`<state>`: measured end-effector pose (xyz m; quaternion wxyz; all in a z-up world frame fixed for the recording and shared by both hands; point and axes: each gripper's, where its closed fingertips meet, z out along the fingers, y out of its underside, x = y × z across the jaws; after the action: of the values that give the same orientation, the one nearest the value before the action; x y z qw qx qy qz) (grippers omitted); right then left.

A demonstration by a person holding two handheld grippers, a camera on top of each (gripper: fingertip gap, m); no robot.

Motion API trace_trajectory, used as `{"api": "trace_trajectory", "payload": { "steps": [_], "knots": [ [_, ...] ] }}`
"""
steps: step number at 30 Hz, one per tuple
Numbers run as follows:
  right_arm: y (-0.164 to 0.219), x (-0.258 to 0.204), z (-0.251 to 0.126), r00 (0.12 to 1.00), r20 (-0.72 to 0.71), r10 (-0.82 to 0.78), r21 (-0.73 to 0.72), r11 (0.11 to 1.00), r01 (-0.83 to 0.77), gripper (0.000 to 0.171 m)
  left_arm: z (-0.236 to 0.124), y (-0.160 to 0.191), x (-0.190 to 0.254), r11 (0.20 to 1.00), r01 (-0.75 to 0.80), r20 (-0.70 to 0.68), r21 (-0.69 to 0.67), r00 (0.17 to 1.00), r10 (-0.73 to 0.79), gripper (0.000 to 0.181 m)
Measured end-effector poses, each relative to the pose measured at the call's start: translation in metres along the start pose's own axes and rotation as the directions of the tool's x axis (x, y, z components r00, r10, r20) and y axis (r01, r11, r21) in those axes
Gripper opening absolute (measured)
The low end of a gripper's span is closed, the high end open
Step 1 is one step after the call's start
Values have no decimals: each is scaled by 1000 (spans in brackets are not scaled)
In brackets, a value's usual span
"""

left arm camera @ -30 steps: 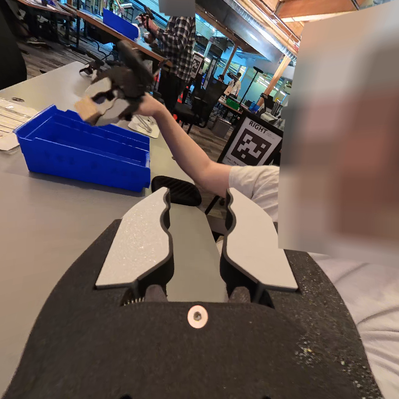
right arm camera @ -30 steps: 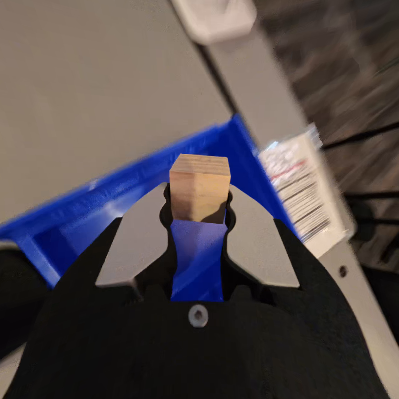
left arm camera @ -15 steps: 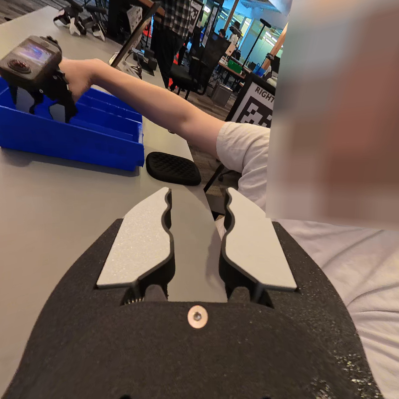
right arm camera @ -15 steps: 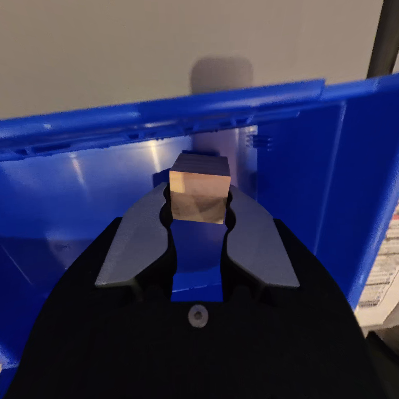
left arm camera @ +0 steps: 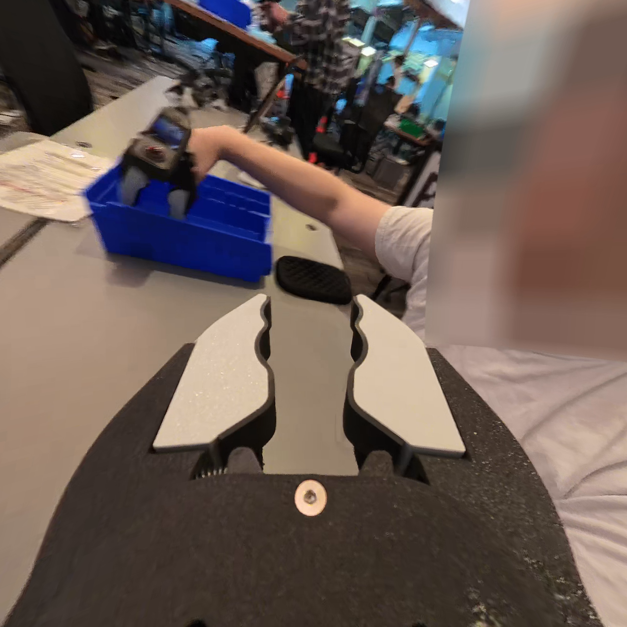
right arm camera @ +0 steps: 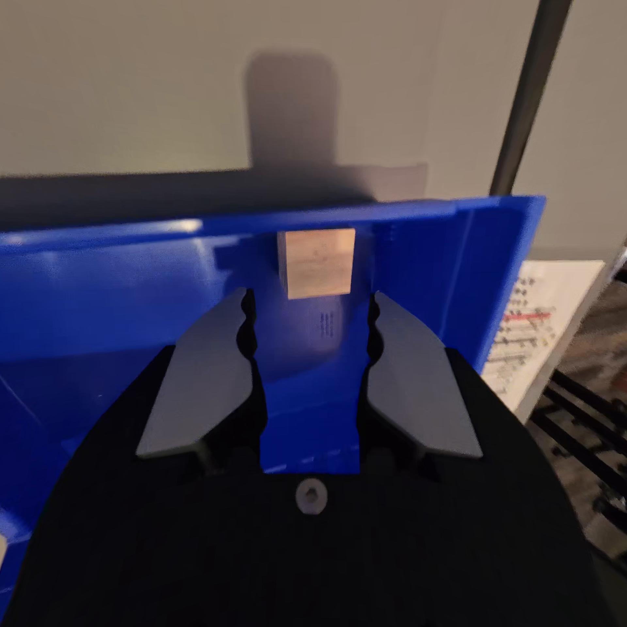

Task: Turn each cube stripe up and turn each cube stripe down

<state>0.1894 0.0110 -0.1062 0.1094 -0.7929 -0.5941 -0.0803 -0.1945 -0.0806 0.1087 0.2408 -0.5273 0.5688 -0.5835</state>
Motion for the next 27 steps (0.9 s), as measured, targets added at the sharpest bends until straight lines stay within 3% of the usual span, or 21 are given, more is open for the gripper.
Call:
{"api": "trace_trajectory", "payload": {
  "steps": [2, 5, 7, 9, 12, 13, 15, 17, 20, 27],
  "knots": [
    [3, 0, -18, 998, -59, 36, 4, 999, -36, 63, -30, 1, -17, 998, -61, 221, -35, 973, 67, 45],
    [-16, -2, -55, 979, -164, 125, 158, 982, -99, 60, -105, 15, -53, 987, -63, 629, -147, 765, 142, 45],
    [-39, -9, -86, 955, -233, 185, 311, 944, -107, 59, -164, 39, -70, 978, 48, 809, -201, 571, 138, 41],
    [-60, -20, -114, 927, -292, 235, 420, 902, -96, 59, -213, 73, -78, 955, 217, 906, -203, 413, 98, 40],
    [-99, -39, -146, 903, -344, 257, 511, 858, -49, 58, -272, 125, -87, 859, 511, 988, -30, 147, -53, 39],
    [-110, -45, -153, 900, -357, 251, 514, 857, -35, 58, -278, 135, -91, 825, 562, 987, 60, 89, -132, 41],
    [-125, -54, -161, 890, -387, 240, 504, 863, -14, 58, -263, 148, -99, 744, 636, 930, 206, 108, -350, 36],
    [-142, -67, -161, 913, -361, 190, 524, 851, 30, 59, -251, 164, -106, 622, 722, 865, 305, 63, -497, 35],
    [-150, -79, -155, 939, -303, 164, 566, 824, 39, 59, -247, 194, -112, 494, 813, 872, 309, -35, -489, 44],
    [-131, -75, -139, 941, -289, 178, 520, 854, -1, 60, -240, 232, -123, 329, 891, 886, 314, -150, -439, 61]
  ]
}}
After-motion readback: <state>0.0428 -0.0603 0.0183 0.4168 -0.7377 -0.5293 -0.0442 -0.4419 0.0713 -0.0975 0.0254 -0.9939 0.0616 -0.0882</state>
